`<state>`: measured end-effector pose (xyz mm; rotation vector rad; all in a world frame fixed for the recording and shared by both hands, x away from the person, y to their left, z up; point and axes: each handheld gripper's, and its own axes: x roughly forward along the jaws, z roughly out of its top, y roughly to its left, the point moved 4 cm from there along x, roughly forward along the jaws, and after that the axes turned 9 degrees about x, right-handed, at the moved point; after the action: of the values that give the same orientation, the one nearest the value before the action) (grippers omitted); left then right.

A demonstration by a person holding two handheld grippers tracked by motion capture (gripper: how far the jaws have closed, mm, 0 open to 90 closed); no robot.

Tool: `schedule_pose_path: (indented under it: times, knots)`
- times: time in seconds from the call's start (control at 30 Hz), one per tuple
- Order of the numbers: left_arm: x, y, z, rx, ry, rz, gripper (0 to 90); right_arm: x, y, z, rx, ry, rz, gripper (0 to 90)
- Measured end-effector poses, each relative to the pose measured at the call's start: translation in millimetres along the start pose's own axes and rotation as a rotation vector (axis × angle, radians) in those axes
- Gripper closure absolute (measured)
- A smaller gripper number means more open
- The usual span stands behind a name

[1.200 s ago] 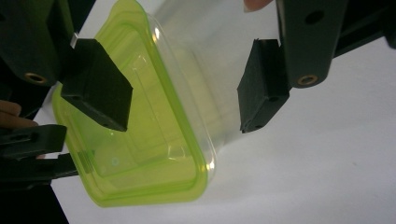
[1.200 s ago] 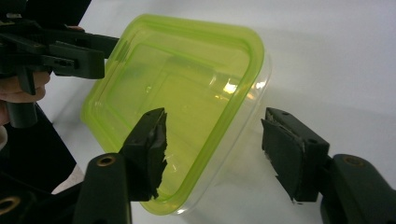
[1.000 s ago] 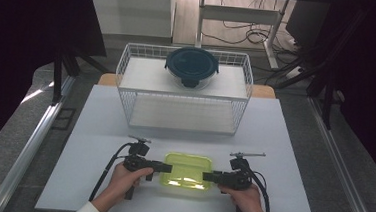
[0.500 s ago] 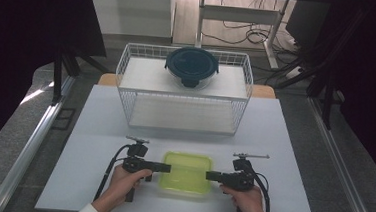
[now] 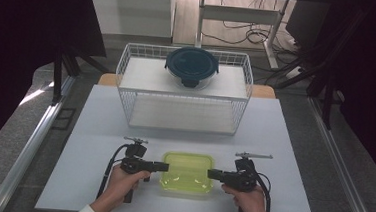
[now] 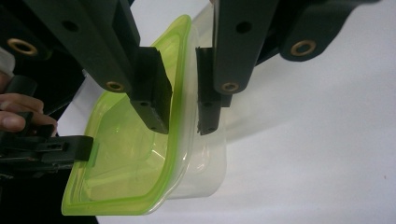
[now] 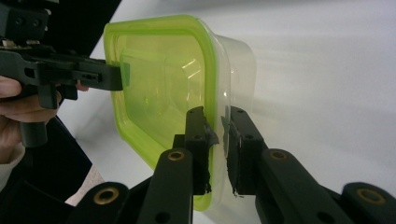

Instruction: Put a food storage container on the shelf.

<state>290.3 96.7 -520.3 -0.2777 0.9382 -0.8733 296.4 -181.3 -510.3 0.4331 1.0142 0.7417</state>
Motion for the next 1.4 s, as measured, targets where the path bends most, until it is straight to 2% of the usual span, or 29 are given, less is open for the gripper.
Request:
schedule_pose_path:
  times: [0.23, 0.47, 0.7, 1.03, 1.4]
  knots:
    - [-16.2, -12.5, 7.0, 0.049, -0.04, 0.015, 76.6, -7.7, 11.1, 3.5, -0.023, -0.028, 0.029, 78.9]
    - [-24.1, -21.2, 10.8, 0.07, -0.058, 0.015, 76.7, -16.8, 20.7, 6.9, -0.087, -0.061, 0.018, 78.9]
    - [-36.3, -31.5, 18.6, 0.121, -0.092, 0.039, 76.8, -24.8, 32.1, 11.6, -0.138, -0.104, 0.016, 79.0]
    - [-46.1, -34.8, 29.4, 0.14, -0.124, 0.045, 76.7, -30.5, 44.3, 23.3, -0.201, -0.134, 0.008, 79.0]
    - [-58.7, -39.0, 47.8, 0.154, -0.153, 0.035, 76.9, -38.4, 54.4, 40.8, -0.224, -0.156, 0.023, 79.0]
